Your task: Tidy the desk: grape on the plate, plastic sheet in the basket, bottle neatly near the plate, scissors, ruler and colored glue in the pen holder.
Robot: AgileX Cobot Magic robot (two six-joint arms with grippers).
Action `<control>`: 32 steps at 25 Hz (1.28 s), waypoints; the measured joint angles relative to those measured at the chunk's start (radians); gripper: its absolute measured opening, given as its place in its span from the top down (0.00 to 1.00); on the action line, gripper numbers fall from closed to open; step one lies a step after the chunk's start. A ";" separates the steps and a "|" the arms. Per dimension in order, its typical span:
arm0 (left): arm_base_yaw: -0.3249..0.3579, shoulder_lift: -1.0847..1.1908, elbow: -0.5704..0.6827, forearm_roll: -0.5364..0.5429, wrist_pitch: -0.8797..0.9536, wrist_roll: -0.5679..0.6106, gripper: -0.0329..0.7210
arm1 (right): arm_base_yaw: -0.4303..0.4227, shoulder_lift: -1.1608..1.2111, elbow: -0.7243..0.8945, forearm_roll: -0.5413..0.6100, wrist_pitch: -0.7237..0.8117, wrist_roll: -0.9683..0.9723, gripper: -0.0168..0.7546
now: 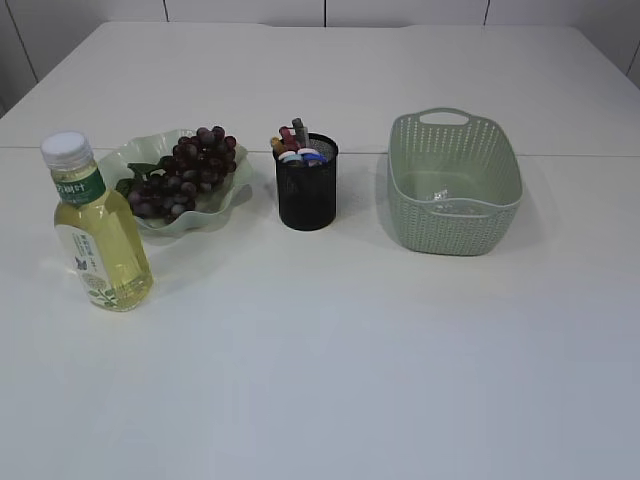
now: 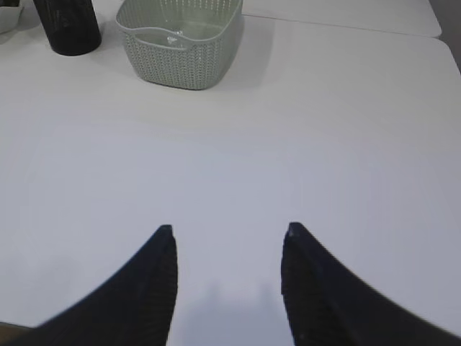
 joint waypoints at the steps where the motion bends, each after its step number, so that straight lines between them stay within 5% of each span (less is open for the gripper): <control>1: 0.000 0.000 0.001 0.012 0.000 0.000 0.45 | 0.000 0.000 0.002 -0.001 0.000 0.000 0.49; 17: 0.000 0.000 0.020 0.039 0.010 -0.065 0.63 | 0.000 0.000 0.018 -0.032 0.007 0.009 0.49; 28: 0.000 0.000 0.020 0.034 0.010 -0.066 0.64 | 0.000 0.000 0.018 -0.032 0.007 0.022 0.49; 32: 0.066 0.000 0.020 0.026 0.010 -0.066 0.64 | 0.000 0.000 0.018 -0.034 0.007 0.023 0.49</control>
